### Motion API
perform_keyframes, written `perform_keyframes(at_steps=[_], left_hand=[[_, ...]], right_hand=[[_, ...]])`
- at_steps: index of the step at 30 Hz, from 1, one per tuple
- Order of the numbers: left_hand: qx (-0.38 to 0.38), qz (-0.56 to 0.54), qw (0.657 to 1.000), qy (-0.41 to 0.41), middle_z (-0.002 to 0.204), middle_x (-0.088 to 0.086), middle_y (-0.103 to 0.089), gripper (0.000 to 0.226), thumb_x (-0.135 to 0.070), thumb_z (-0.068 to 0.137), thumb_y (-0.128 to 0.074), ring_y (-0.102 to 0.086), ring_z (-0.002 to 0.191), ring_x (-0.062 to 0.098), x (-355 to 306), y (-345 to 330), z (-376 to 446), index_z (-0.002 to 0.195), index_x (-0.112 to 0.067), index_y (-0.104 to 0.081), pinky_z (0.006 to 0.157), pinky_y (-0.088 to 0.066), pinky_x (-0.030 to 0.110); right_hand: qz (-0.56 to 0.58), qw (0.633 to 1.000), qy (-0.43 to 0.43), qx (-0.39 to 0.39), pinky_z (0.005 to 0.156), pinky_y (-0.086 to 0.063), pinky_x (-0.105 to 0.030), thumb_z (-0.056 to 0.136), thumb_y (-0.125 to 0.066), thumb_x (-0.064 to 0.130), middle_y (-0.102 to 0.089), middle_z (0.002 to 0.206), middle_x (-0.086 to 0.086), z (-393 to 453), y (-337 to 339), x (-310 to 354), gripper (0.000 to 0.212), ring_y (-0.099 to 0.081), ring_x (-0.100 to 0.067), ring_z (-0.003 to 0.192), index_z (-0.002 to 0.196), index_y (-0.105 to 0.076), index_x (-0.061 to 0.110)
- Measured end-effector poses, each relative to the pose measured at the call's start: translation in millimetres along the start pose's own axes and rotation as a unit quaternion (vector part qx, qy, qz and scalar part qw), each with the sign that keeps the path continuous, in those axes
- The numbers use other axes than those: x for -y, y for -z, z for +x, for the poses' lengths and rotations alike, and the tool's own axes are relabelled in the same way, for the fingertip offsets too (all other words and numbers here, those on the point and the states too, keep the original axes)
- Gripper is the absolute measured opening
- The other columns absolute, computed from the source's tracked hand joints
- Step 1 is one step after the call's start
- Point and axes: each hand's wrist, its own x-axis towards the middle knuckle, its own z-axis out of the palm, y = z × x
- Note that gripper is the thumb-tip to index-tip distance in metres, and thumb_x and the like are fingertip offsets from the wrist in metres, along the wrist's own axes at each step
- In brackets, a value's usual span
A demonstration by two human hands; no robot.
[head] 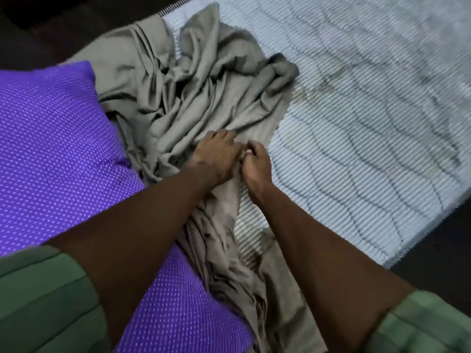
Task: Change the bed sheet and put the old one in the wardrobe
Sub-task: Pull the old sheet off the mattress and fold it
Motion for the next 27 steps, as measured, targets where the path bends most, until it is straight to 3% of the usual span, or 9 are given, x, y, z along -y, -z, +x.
perform_keyframes(at_steps=[5, 8, 13, 15, 19, 22, 24, 25, 27], left_hand=[[0.004, 0.085, 0.996, 0.02, 0.167, 0.007, -0.017, 0.075, -0.043, 0.091, -0.06, -0.016, 0.154, 0.034, 44.9, -2.2, 42.1, 0.158, -0.03, -0.028, 0.12, -0.021, 0.048], [0.047, 0.123, 0.99, 0.05, 0.171, 0.009, -0.007, 0.083, -0.042, 0.096, -0.054, -0.004, 0.157, 0.036, 66.1, -3.8, 62.7, 0.162, -0.026, -0.008, 0.124, -0.01, 0.052], [0.07, 0.185, 0.976, 0.089, 0.169, 0.011, -0.014, 0.077, -0.048, 0.099, -0.04, -0.015, 0.154, 0.033, 115.7, -1.3, 90.8, 0.163, -0.019, -0.007, 0.126, -0.004, 0.05], [0.086, 0.208, 0.967, 0.116, 0.166, 0.01, -0.022, 0.073, -0.047, 0.102, -0.034, -0.022, 0.151, 0.031, 128.5, -2.1, 94.1, 0.163, -0.014, -0.01, 0.126, -0.006, 0.048], [0.169, 0.208, 0.944, 0.191, 0.156, 0.009, -0.039, 0.07, -0.048, 0.103, -0.036, -0.035, 0.145, 0.029, 155.2, -1.1, 79.6, 0.16, -0.011, -0.021, 0.124, -0.018, 0.045], [0.23, 0.183, 0.921, 0.256, 0.164, 0.009, -0.031, 0.071, -0.049, 0.105, -0.031, -0.028, 0.152, 0.032, 169.0, -2.5, 67.5, 0.162, -0.011, -0.016, 0.124, -0.018, 0.044], [0.225, 0.093, 0.914, 0.324, 0.169, 0.006, -0.022, 0.067, -0.044, 0.105, -0.033, -0.021, 0.155, 0.026, 184.9, -17.1, 51.9, 0.164, -0.015, -0.015, 0.121, -0.01, 0.02], [0.177, 0.063, 0.919, 0.347, 0.168, 0.003, -0.023, 0.068, -0.044, 0.102, -0.033, -0.024, 0.154, 0.022, 192.7, -20.5, 44.0, 0.162, -0.016, -0.021, 0.112, -0.006, 0.009], [0.163, 0.041, 0.925, 0.34, 0.168, 0.002, -0.024, 0.088, -0.058, 0.084, -0.015, -0.023, 0.154, 0.017, 209.4, -25.8, 33.9, 0.162, -0.017, -0.024, 0.114, -0.001, 0.013]], right_hand=[[-0.013, 1.0, 0.015, -0.009, 0.124, -0.024, -0.042, 0.102, -0.047, 0.023, -0.039, 0.159, -0.013, 56.4, -26.5, 53.4, 0.054, -0.035, -0.026, 0.148, 0.154, -0.041, 0.009], [-0.005, 0.999, 0.046, -0.019, 0.122, -0.026, -0.041, 0.096, -0.041, 0.039, -0.045, 0.154, -0.016, 82.4, -46.8, 72.1, 0.061, -0.039, -0.029, 0.143, 0.147, -0.051, 0.007], [-0.114, 0.992, 0.043, -0.034, 0.122, -0.012, -0.038, 0.104, -0.049, 0.034, -0.021, 0.167, -0.006, 110.1, -90.9, 98.6, 0.05, -0.016, -0.025, 0.153, 0.152, -0.046, 0.026], [-0.145, 0.985, 0.098, -0.005, 0.122, -0.01, -0.038, 0.106, -0.046, 0.035, -0.025, 0.167, -0.004, 116.2, -111.8, 101.4, 0.046, -0.017, -0.026, 0.153, 0.151, -0.047, 0.024], [-0.097, 0.969, 0.153, 0.17, 0.124, -0.02, -0.038, 0.11, -0.041, 0.029, -0.045, 0.159, -0.009, 111.7, -147.5, 115.5, 0.043, -0.035, -0.025, 0.148, 0.148, -0.053, 0.012], [-0.046, 0.94, 0.109, 0.319, 0.114, -0.041, -0.05, 0.107, -0.037, 0.036, -0.06, 0.14, -0.018, 99.1, -158.9, 126.0, 0.049, -0.054, -0.034, 0.132, 0.137, -0.059, 0.003], [0.01, 0.958, 0.063, 0.279, 0.111, -0.044, -0.05, 0.096, -0.038, 0.053, -0.064, 0.135, -0.014, 92.5, -167.7, 123.5, 0.062, -0.058, -0.031, 0.127, 0.132, -0.062, 0.009], [0.041, 0.966, 0.051, 0.249, 0.112, -0.044, -0.048, 0.092, -0.039, 0.058, -0.064, 0.134, -0.012, 86.9, -170.2, 124.3, 0.065, -0.058, -0.029, 0.127, 0.13, -0.063, 0.011], [0.089, 0.963, 0.034, 0.252, 0.112, -0.044, -0.033, 0.099, -0.039, 0.054, -0.062, 0.139, -0.015, 72.5, -176.9, 130.6, 0.064, -0.056, -0.026, 0.128, 0.136, -0.06, 0.005]])
